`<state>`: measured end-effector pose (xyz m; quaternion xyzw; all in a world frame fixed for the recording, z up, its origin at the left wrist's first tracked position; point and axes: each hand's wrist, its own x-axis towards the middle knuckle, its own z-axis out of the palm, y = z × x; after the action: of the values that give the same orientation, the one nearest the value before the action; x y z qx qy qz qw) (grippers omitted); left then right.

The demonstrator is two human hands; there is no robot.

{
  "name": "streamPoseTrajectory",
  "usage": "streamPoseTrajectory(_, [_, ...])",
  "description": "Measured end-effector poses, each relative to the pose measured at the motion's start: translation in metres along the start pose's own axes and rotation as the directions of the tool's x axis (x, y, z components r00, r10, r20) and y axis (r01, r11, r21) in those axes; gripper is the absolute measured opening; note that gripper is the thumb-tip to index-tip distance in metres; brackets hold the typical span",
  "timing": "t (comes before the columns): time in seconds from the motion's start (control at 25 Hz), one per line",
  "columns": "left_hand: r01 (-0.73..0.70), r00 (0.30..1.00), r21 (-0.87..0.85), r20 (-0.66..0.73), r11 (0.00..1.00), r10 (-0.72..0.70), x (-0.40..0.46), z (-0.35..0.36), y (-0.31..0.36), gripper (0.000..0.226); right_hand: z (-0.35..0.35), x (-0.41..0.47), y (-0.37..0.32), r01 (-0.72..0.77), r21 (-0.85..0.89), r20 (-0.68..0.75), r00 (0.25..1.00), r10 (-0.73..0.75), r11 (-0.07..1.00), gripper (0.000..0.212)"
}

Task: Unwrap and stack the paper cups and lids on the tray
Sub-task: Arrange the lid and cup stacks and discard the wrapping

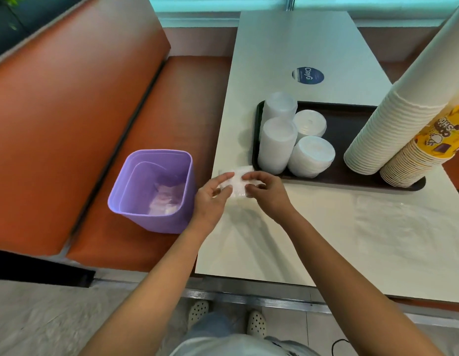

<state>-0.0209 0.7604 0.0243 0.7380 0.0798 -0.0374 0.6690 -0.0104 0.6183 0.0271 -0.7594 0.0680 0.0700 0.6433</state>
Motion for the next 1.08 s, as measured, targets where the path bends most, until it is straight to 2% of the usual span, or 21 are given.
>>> streamPoseTrajectory(0.12, [0.070,0.997,-0.068,0.032,0.995,-0.068,0.011,-0.036,-0.003,0.047,0.032,0.011,-0.006,0.019,-0.096,0.057,0.998,-0.013,0.995,0.026])
streamPoseTrajectory(0.24, [0.092,0.992,-0.010,0.092,0.996,-0.090,0.026,-0.081,-0.009,0.056,0.079,0.026,-0.009,0.020,-0.213,0.083,0.997,-0.003,0.977,0.043])
streamPoseTrajectory(0.4, [0.193,0.970,0.106,0.130,0.975,-0.206,0.055,-0.147,-0.030,0.048,0.142,0.047,-0.006,-0.027,-0.262,0.128,0.990,0.063,0.965,0.046])
streamPoseTrajectory(0.52, [0.341,0.902,0.151,0.227,0.928,-0.368,0.086,-0.190,-0.049,0.037,0.176,0.061,-0.003,-0.036,-0.313,0.136,0.987,0.082,0.949,0.044])
streamPoseTrajectory(0.6, [0.367,0.888,0.277,0.179,0.888,-0.423,0.108,-0.207,-0.062,0.029,0.191,0.070,0.004,-0.048,-0.424,0.097,0.990,0.098,0.905,0.052])
streamPoseTrajectory(0.68, [0.365,0.898,0.412,0.081,0.835,-0.432,0.131,-0.218,-0.078,0.027,0.203,0.077,0.013,-0.184,-0.470,0.018,0.976,0.218,0.863,0.065])
streamPoseTrajectory(0.76, [0.370,0.886,0.595,0.006,0.713,-0.465,0.155,-0.224,-0.099,0.025,0.213,0.085,0.024,-0.326,-0.475,-0.038,0.936,0.351,0.817,0.070])
streamPoseTrajectory(0.84, [0.275,0.834,0.827,0.047,0.489,-0.549,0.172,-0.227,-0.119,0.027,0.221,0.091,0.036,-0.409,-0.478,-0.048,0.896,0.441,0.778,0.066])
streamPoseTrajectory(0.88, [0.202,0.795,0.890,0.095,0.409,-0.600,0.178,-0.227,-0.127,0.027,0.223,0.092,0.039,-0.441,-0.474,-0.051,0.878,0.476,0.762,0.062])
streamPoseTrajectory(0.92, [0.156,0.759,0.910,0.138,0.384,-0.636,0.181,-0.226,-0.134,0.026,0.224,0.093,0.043,-0.472,-0.466,-0.062,0.861,0.504,0.748,0.056])
streamPoseTrajectory(0.96, [0.157,0.726,0.899,0.175,0.409,-0.665,0.184,-0.225,-0.140,0.026,0.225,0.094,0.045,-0.497,-0.459,-0.076,0.848,0.525,0.736,0.049])
streamPoseTrajectory(1.04, [0.287,0.635,0.824,0.219,0.490,-0.741,0.186,-0.223,-0.145,0.029,0.227,0.096,0.049,-0.525,-0.457,-0.103,0.833,0.544,0.718,0.039])
streamPoseTrajectory(1.08, [0.352,0.585,0.794,0.226,0.495,-0.779,0.186,-0.222,-0.148,0.032,0.228,0.096,0.050,-0.528,-0.460,-0.110,0.832,0.544,0.714,0.037])
